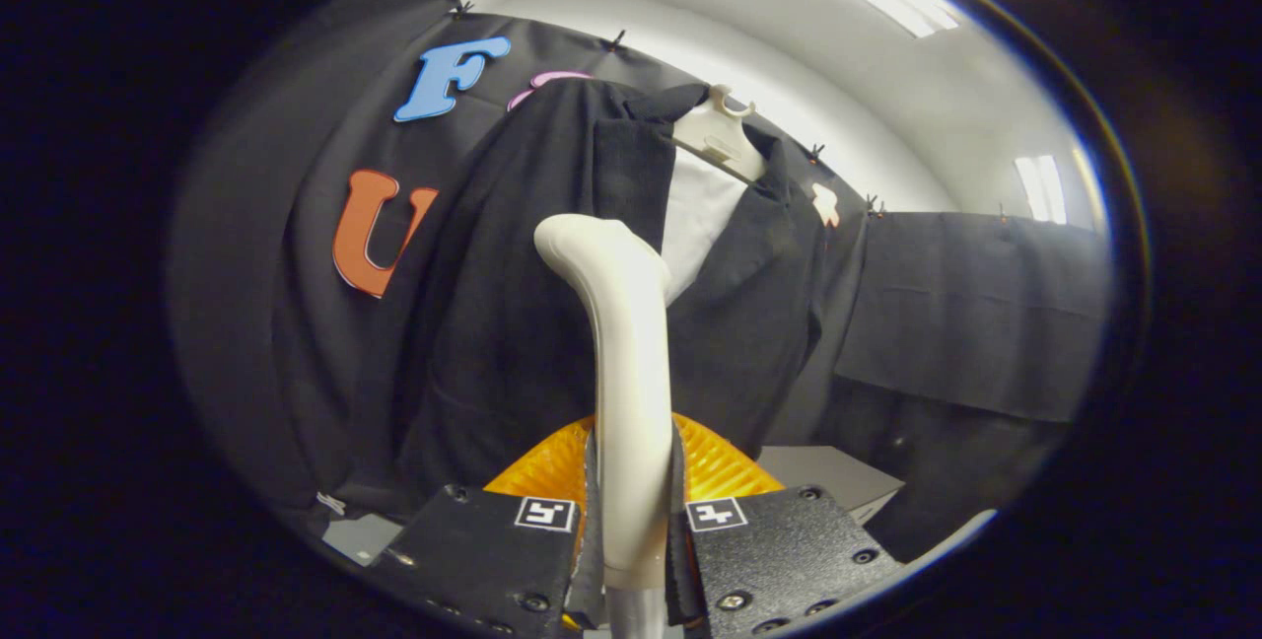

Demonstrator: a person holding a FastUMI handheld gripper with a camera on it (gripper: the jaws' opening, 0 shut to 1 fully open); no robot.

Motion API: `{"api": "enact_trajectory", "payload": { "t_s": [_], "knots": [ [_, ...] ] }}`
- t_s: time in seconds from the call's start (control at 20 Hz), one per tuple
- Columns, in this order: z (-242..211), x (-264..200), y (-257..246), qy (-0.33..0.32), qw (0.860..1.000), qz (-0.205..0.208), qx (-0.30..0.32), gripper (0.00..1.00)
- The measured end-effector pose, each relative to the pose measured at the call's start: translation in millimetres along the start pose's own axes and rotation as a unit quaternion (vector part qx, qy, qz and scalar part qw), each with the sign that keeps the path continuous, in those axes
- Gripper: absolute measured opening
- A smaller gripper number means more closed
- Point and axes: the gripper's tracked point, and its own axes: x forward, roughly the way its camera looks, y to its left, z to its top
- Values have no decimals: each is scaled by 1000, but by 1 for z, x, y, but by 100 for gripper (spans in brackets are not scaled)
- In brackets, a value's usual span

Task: Iron the clothes twice with a garment steamer, once on the left side and once on the right side.

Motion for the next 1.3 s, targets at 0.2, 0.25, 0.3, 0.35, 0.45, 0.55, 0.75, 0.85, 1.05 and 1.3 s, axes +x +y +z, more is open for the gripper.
{"api": "enact_trajectory", "payload": {
  "t_s": [0.2, 0.25, 0.3, 0.35, 0.45, 0.55, 0.75, 0.85, 1.05, 1.3],
  "knots": [
    [-19, -7, 4, 9, 1000, 10, -1, 28],
    [-23, -7, 5, 11, 1000, 14, -1, 28],
    [-28, -10, 7, 13, 1000, 18, 0, 28],
    [-33, -12, 9, 16, 1000, 25, 2, 28],
    [-43, -16, 13, 17, 999, 35, 2, 28],
    [-56, -18, 17, 22, 999, 45, 5, 28],
    [-97, -25, 30, 53, 996, 72, 9, 28],
    [-109, -27, 32, 60, 995, 79, 1, 28],
    [-124, -30, 35, 63, 995, 75, -13, 28],
    [-152, -35, 42, 72, 994, 70, -38, 28]
  ]
}}
